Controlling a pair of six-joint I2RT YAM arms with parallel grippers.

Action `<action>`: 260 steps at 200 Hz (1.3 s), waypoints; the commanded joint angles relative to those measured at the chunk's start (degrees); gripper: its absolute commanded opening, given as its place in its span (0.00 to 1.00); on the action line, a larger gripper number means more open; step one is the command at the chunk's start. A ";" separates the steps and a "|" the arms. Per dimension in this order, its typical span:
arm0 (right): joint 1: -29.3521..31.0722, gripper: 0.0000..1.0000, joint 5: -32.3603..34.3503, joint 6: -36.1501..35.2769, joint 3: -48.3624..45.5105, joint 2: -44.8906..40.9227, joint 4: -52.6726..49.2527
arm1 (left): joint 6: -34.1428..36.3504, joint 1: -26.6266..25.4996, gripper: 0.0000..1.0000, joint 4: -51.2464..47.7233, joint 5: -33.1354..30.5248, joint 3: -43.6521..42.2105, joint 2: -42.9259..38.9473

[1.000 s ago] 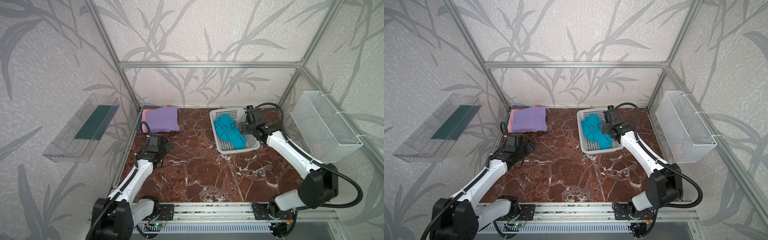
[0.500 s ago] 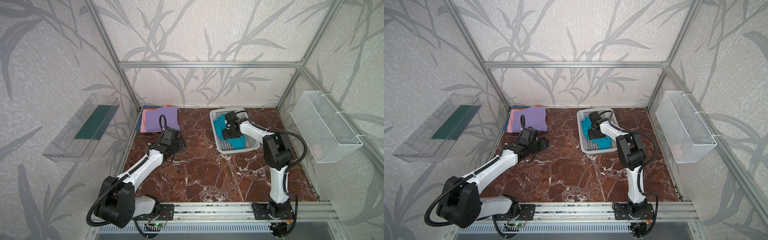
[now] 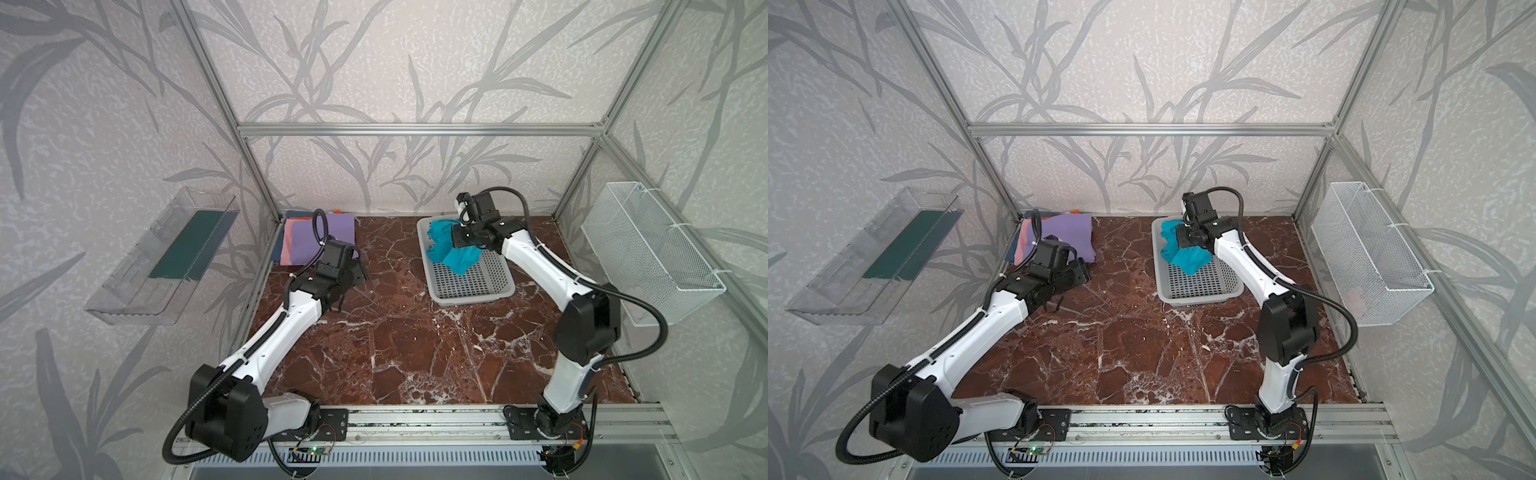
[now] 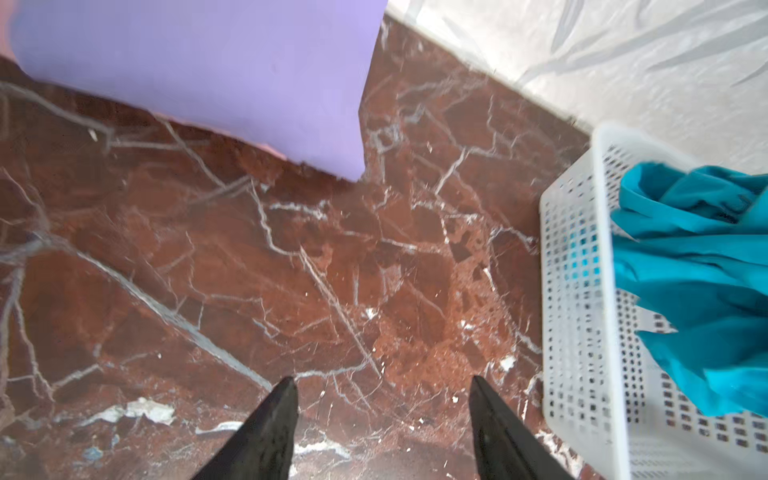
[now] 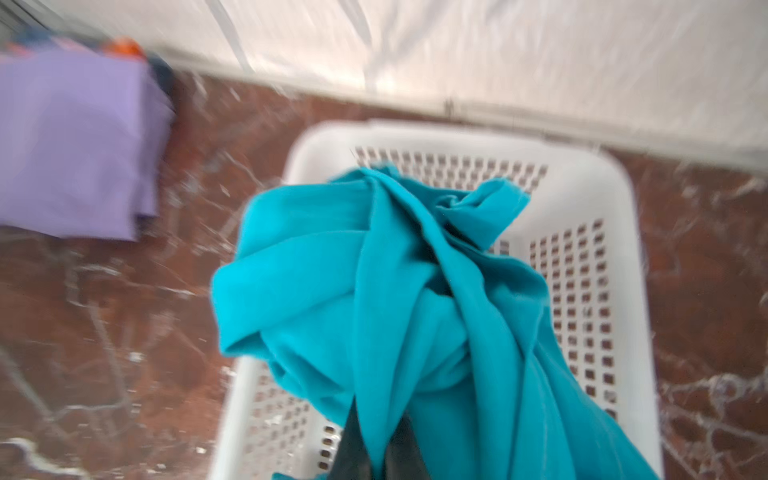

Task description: Fold and stack the t-shirts

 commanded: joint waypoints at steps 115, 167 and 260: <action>20.27 0.48 -3.80 0.98 -7.95 -0.84 4.07 | -1.64 3.52 0.68 -3.18 -4.37 4.49 -1.24; 18.33 0.68 2.98 2.42 -10.83 0.94 -1.06 | -2.36 4.67 0.68 -2.84 -2.50 2.66 -0.60; 14.62 0.61 16.14 4.21 -5.35 14.95 -8.00 | -4.00 4.72 0.67 -2.50 3.40 -0.07 1.21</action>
